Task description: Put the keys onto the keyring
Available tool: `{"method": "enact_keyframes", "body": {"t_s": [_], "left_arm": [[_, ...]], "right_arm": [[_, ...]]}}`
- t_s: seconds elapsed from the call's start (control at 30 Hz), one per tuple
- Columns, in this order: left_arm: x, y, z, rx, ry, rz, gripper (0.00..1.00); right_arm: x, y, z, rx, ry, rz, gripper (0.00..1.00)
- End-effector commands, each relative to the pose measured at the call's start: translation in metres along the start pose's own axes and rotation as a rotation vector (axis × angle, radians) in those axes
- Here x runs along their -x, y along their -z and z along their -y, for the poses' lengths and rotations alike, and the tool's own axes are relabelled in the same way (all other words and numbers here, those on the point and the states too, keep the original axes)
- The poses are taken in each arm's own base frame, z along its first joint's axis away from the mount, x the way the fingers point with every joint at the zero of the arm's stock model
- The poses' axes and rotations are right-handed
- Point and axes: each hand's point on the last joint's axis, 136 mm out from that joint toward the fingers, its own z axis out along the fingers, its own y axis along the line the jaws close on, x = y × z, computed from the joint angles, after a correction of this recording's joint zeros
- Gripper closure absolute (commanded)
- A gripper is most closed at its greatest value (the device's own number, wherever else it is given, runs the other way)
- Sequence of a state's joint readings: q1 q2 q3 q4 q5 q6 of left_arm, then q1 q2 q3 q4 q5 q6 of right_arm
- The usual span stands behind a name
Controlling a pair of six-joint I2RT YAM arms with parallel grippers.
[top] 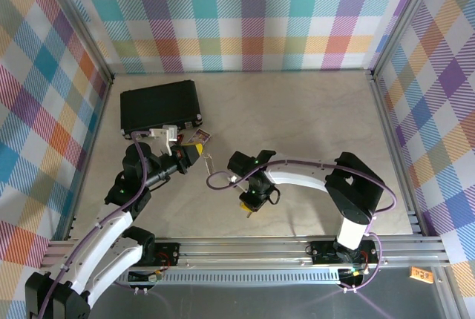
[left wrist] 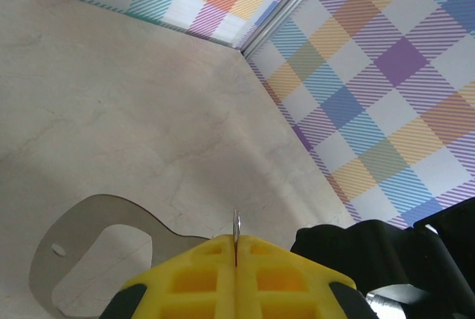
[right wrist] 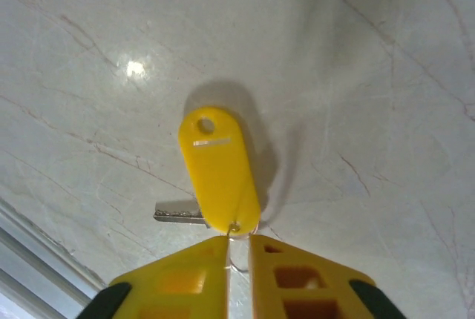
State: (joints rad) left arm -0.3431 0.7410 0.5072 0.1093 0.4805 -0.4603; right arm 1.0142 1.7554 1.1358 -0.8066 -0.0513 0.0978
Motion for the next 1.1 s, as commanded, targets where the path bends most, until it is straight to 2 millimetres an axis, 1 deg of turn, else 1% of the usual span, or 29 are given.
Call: {"method": "enact_keyframes", "body": {"t_s": [0.0, 0.1, 0.23, 0.3, 0.4, 0.53, 0.7, 0.87, 1.07], "left_arm": [[0.014, 0.005, 0.013, -0.053, -0.025, 0.045, 1.00], [0.013, 0.007, 0.014, -0.055, -0.031, 0.043, 1.00], [0.011, 0.008, 0.017, -0.068, -0.037, 0.040, 1.00], [0.011, 0.008, 0.017, -0.077, -0.040, 0.039, 1.00], [0.012, 0.006, 0.023, -0.112, -0.039, 0.041, 1.00], [0.014, 0.006, 0.029, -0.149, -0.039, 0.046, 1.00], [0.014, 0.006, 0.033, -0.169, -0.041, 0.046, 1.00], [0.012, 0.006, 0.034, -0.187, -0.034, 0.045, 1.00], [0.016, 0.005, 0.039, -0.216, -0.029, 0.055, 1.00]], "right_arm": [[0.006, 0.006, -0.002, -0.010, -0.020, 0.011, 0.73], [0.008, 0.015, -0.005, -0.006, -0.047, 0.055, 0.67], [-0.001, 0.024, -0.008, 0.015, -0.106, 0.108, 0.59], [-0.009, 0.022, -0.009, 0.028, -0.132, 0.126, 0.55], [-0.017, 0.018, -0.007, 0.042, -0.171, 0.162, 0.51], [-0.019, 0.009, -0.009, 0.074, -0.203, 0.193, 0.50], [-0.010, 0.002, -0.015, 0.154, -0.219, 0.301, 0.50], [-0.010, -0.005, -0.011, 0.180, -0.224, 0.369, 0.51], [-0.009, -0.007, -0.009, 0.186, -0.204, 0.418, 0.52]]}}
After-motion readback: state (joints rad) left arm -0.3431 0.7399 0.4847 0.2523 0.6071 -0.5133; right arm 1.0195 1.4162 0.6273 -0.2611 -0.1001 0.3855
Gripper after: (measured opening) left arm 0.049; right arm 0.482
